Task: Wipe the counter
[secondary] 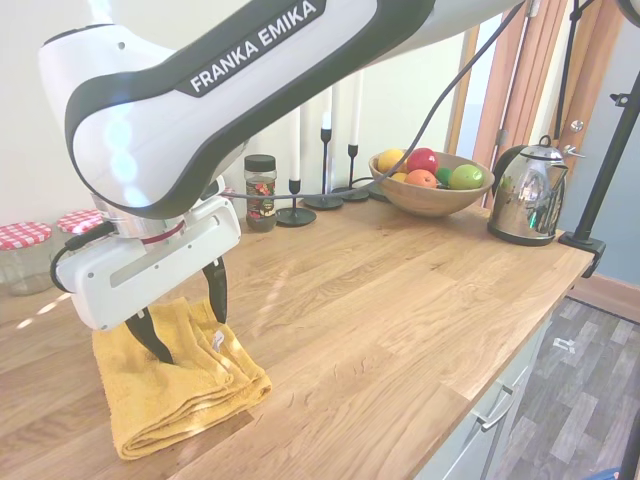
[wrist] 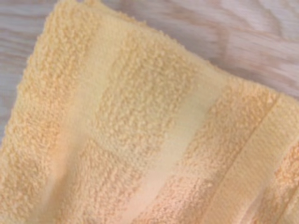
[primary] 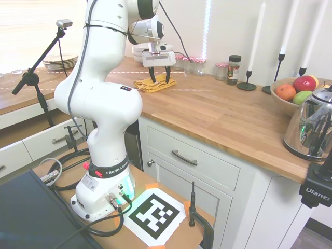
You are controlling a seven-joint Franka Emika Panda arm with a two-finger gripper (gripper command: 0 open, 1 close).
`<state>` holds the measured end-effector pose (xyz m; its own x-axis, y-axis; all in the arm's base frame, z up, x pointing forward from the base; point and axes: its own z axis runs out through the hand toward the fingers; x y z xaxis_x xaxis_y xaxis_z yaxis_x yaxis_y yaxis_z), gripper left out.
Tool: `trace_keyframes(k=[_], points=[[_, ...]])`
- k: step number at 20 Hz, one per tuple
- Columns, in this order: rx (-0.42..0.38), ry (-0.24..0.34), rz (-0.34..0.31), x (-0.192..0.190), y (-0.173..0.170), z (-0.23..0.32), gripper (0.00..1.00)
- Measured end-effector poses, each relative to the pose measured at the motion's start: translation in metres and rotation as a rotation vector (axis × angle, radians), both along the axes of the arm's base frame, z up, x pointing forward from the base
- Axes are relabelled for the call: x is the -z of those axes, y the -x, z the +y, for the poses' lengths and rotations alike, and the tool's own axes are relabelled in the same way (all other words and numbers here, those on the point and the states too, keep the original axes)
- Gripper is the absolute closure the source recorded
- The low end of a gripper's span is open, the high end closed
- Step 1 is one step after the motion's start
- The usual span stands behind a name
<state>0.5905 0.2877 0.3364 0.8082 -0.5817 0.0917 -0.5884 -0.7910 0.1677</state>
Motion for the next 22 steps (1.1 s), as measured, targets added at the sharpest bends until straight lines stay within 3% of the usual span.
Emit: trace_keyframes(k=[1,2,22], points=[[0.0,0.0,0.0,0.0,0.0,0.0,0.0],[0.0,0.001,0.0,0.001,0.0,0.0,1.0],[0.023,0.008,-0.015,0.005,-0.01,-0.023,1.0]])
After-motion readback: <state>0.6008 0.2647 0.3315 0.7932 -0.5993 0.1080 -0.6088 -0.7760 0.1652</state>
